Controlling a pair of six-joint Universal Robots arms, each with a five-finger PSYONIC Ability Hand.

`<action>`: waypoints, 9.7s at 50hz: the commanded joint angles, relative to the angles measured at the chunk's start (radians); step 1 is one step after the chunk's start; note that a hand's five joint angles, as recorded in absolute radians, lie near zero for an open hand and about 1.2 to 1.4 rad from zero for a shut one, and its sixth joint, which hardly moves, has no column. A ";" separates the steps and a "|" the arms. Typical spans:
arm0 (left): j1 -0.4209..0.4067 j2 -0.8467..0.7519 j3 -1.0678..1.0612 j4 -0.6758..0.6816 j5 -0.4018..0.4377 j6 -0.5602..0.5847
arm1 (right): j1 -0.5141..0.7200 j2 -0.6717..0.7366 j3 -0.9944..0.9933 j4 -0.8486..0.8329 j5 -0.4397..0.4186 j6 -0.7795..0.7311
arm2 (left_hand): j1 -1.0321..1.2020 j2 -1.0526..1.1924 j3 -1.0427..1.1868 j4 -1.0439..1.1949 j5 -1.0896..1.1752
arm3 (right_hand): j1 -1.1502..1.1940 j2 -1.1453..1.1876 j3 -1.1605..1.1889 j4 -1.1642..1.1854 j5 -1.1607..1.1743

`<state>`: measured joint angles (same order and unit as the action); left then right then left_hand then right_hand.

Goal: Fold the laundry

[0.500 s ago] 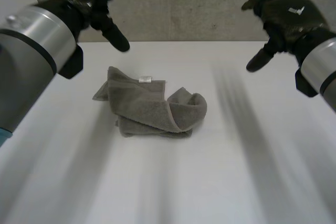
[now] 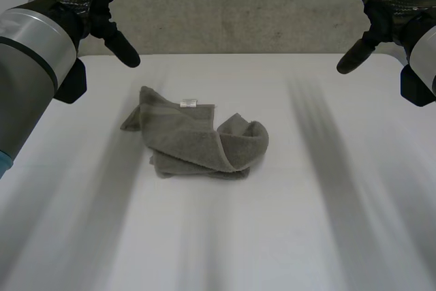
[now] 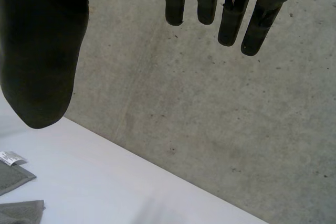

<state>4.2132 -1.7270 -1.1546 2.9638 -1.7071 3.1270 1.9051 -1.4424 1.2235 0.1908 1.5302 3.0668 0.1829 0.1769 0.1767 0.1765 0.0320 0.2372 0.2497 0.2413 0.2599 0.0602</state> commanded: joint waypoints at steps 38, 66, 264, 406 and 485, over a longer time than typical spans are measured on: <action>-0.101 -0.579 -0.114 0.411 0.217 0.697 | 0.014 0.393 0.064 -0.164 -0.294 -0.321 | 0.716 0.722 0.723 0.723 0.693 | -0.063 -0.075 -0.067 -0.085 -0.060; -0.099 -0.520 -0.212 0.455 0.356 0.691 | 0.098 0.778 -0.162 -0.188 -0.420 -0.082 | 0.847 0.853 0.853 0.853 0.823 | 0.273 0.261 0.269 0.251 0.276; 0.228 0.096 -0.896 0.442 0.121 0.429 | -0.063 0.126 0.590 0.010 -0.338 -0.632 | 1.213 1.219 1.220 1.220 1.190 | 0.000 -0.012 -0.004 -0.022 0.003; 0.317 -0.270 -0.505 0.572 0.014 0.027 | -0.061 0.458 0.159 -0.109 -0.268 -0.523 | 1.213 1.219 1.220 1.220 1.190 | 0.470 0.458 0.466 0.447 0.473; 0.335 -0.322 -0.354 0.307 0.068 0.208 | -0.190 0.425 -0.018 0.369 -0.159 -0.990 | 1.213 1.219 1.220 1.220 1.190 | 1.159 1.147 1.155 1.136 1.161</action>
<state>4.5858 -1.8726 -1.7439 3.2840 -1.5731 3.3187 1.6793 -1.1337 1.3629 0.5885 1.3091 2.0695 1.1929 1.2177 1.2176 1.2189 1.0208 1.3323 1.3445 1.3457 1.3411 1.1828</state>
